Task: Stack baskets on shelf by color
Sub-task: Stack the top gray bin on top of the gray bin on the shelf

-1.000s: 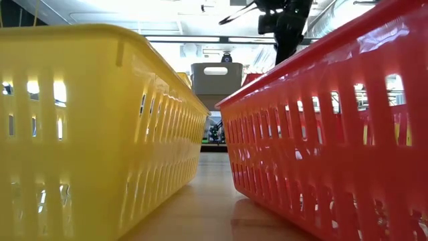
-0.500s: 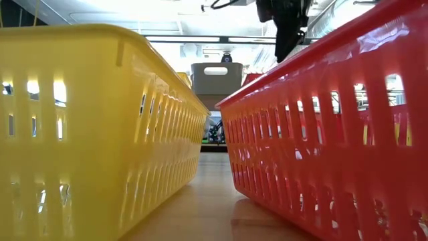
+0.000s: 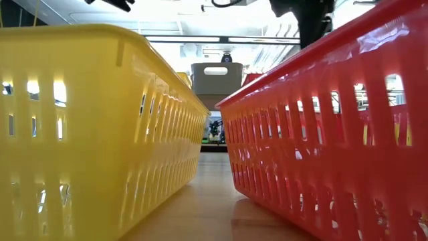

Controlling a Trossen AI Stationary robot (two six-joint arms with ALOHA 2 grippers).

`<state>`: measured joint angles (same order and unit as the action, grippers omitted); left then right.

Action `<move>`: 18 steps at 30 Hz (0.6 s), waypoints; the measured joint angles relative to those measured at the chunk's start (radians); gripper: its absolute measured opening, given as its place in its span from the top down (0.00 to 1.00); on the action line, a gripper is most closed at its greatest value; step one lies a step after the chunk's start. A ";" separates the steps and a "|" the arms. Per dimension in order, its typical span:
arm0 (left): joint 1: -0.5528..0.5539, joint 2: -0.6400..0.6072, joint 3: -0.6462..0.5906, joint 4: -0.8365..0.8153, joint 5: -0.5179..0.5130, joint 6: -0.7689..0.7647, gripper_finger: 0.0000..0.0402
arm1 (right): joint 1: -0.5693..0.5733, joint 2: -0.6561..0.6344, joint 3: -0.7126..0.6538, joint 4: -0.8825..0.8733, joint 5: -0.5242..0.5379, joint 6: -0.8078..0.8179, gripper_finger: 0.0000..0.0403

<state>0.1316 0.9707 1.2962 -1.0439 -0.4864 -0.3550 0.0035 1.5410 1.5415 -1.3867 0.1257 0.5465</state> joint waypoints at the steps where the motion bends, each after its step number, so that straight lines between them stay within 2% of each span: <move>1: -0.015 0.000 -0.013 0.000 0.004 -0.004 0.61 | 0.015 0.000 -0.004 -0.023 0.015 0.025 0.69; 9: -0.137 -0.005 -0.132 0.001 0.007 -0.100 0.61 | 0.108 0.000 -0.007 -0.184 0.107 0.169 0.69; 14: -0.209 -0.004 -0.179 0.002 0.006 -0.159 0.61 | 0.131 -0.019 -0.038 -0.182 0.108 0.187 0.69; 18: -0.252 -0.004 -0.203 0.008 0.004 -0.193 0.61 | 0.131 -0.060 -0.117 -0.179 0.110 0.212 0.69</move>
<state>-0.1206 0.9668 1.0932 -1.0359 -0.4824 -0.5485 0.1341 1.4813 1.4244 -1.5661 0.2359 0.7585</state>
